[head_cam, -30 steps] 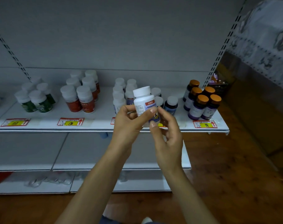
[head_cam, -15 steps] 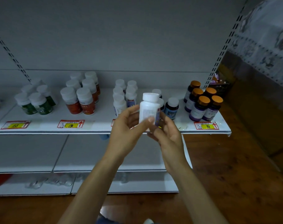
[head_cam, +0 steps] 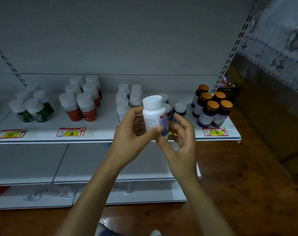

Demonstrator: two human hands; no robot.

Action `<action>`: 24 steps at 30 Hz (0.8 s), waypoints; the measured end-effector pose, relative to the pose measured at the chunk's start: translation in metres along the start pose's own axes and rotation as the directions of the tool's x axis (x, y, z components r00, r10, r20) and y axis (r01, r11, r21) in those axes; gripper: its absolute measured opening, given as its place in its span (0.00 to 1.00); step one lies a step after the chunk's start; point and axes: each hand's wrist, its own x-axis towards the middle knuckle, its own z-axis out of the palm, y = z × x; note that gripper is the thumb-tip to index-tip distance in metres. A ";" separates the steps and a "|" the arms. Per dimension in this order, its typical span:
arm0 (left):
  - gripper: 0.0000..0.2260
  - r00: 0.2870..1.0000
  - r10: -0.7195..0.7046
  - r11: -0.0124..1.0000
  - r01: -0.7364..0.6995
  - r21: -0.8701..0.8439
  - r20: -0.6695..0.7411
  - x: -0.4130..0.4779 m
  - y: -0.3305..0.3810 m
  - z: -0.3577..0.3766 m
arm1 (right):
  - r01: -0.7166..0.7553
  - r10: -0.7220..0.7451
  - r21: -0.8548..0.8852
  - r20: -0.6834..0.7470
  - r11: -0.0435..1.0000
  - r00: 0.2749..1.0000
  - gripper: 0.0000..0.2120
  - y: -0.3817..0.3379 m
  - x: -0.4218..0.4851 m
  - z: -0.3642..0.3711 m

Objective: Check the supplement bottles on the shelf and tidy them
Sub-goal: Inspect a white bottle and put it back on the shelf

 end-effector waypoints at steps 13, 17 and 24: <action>0.19 0.859 -0.483 0.629 0.474 -0.616 0.169 -0.001 -0.002 0.008 | 0.113 -0.110 -0.146 0.032 0.983 0.993 0.26 -0.009 -0.010 0.015; 0.25 0.976 -0.168 0.949 0.123 -0.289 -0.136 -0.004 -0.012 0.003 | -0.034 0.042 -0.079 0.110 0.996 0.993 0.23 0.003 -0.010 0.009; 0.23 0.982 0.175 0.982 -0.170 0.087 -0.063 -0.006 -0.023 -0.010 | -0.099 0.094 0.027 0.128 0.995 0.987 0.25 0.002 -0.003 0.004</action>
